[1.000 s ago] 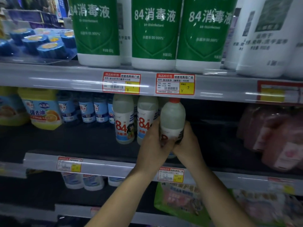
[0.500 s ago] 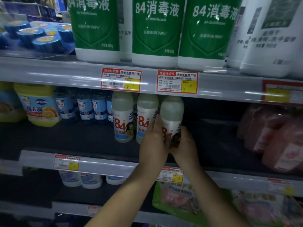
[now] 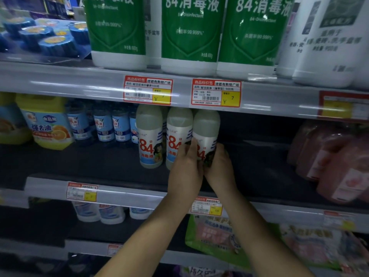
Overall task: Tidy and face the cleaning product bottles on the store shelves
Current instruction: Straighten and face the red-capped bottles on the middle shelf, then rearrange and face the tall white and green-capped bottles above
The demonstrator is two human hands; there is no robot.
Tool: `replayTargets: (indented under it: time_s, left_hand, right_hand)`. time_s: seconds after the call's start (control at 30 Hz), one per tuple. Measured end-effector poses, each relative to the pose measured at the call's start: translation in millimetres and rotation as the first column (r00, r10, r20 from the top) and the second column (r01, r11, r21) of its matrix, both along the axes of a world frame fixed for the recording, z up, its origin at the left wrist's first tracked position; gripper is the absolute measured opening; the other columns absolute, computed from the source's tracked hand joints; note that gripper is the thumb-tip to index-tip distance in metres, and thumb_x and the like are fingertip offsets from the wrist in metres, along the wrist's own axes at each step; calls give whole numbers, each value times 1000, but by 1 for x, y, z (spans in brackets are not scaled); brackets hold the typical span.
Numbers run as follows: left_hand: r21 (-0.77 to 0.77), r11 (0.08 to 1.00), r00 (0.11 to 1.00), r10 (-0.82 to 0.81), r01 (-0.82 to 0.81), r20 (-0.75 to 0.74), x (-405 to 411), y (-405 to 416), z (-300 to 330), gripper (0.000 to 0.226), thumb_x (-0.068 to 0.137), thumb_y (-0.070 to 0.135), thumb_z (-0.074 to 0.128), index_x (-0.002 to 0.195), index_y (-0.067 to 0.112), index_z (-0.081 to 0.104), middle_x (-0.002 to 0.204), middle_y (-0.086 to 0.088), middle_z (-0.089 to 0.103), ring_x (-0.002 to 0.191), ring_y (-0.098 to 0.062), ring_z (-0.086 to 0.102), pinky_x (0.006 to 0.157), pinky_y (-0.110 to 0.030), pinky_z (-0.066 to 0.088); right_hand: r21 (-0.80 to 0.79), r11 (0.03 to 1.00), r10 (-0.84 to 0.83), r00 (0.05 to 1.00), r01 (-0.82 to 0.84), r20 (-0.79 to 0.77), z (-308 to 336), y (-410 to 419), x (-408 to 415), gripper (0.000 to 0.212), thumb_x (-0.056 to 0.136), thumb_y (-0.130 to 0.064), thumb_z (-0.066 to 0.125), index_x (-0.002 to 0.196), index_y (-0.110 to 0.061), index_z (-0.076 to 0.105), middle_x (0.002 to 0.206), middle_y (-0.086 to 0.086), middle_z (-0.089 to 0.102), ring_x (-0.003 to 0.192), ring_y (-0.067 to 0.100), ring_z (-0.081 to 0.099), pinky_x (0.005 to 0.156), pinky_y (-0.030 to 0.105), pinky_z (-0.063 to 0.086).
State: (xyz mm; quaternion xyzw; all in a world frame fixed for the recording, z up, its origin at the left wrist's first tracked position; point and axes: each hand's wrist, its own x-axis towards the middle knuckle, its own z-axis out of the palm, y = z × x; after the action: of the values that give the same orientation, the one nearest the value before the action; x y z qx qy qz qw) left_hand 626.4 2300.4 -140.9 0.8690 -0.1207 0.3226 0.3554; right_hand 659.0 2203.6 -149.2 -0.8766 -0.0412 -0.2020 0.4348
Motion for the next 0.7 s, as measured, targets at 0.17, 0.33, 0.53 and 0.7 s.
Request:
replayTargets:
  time_s: [0.17, 0.33, 0.53, 0.7]
  left_hand:
    - [15, 997, 992, -83, 82, 95, -9, 12, 16, 50, 81, 1, 46, 131, 3, 48, 116, -20, 56, 101, -32, 59, 83, -38, 53]
    - [77, 986, 967, -162, 150, 196, -26, 25, 46, 43, 84, 4, 46, 126, 5, 54, 117, -13, 60, 103, -26, 60, 88, -25, 46]
    - [168, 966, 884, -248, 195, 396, -59, 25, 96, 32, 88, 8, 44, 116, 1, 59, 106, -11, 64, 95, -18, 59, 82, -23, 49]
    - [246, 956, 832, -265, 161, 487, -58, 27, 151, 31, 87, 3, 50, 117, 0, 59, 109, -12, 63, 96, -18, 57, 83, -24, 46]
  right_hand:
    - [-17, 1000, 5, 999, -4, 50, 14, -3, -20, 80, 73, -27, 74, 140, -18, 31, 135, 6, 43, 125, 20, 41, 94, 24, 34]
    - [-258, 960, -2, 927, 107, 375, 42, -4, -57, 43, 79, -21, 69, 119, -11, 56, 114, 9, 59, 106, 28, 55, 80, 29, 45]
    - [-245, 969, 131, 779, 29, 613, 102, -9, -101, 22, 85, -20, 54, 102, -10, 64, 93, 1, 67, 86, 12, 62, 78, 22, 51]
    - [-239, 969, 136, 675, 62, 725, 162, -22, -107, 18, 84, -11, 59, 101, -7, 65, 90, 0, 66, 85, 8, 59, 79, 19, 48]
